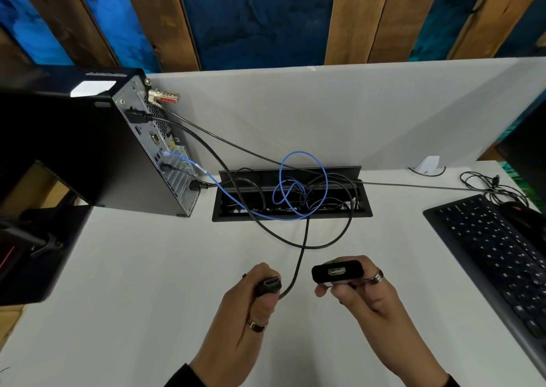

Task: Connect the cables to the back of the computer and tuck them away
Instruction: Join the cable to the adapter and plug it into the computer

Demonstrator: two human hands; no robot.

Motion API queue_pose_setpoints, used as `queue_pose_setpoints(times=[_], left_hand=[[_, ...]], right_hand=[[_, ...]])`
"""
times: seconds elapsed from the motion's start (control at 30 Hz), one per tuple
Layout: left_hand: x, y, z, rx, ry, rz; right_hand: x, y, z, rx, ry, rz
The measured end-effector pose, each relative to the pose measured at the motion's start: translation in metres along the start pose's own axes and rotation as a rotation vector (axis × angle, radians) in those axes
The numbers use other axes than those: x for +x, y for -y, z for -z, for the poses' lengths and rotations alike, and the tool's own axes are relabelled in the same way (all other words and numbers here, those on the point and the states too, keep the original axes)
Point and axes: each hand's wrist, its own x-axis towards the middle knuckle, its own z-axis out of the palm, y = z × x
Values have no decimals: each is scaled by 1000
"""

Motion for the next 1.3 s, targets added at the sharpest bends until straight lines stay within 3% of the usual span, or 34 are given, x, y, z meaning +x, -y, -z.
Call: queue_pose_setpoints(times=[0.37,0.53,0.73,1.3], left_hand=[[-8,-11,-3,129,161,5],[2,-19,1,158,114,-38],[5,-19,1,212,175,-27],[11,-6,1,355,117,-60]], right_hand=[[2,20,12,-340,89,10],[1,22,27,-557,130,63],[3,17,38,-617,94,111],[13,7,43,-798,33,140]])
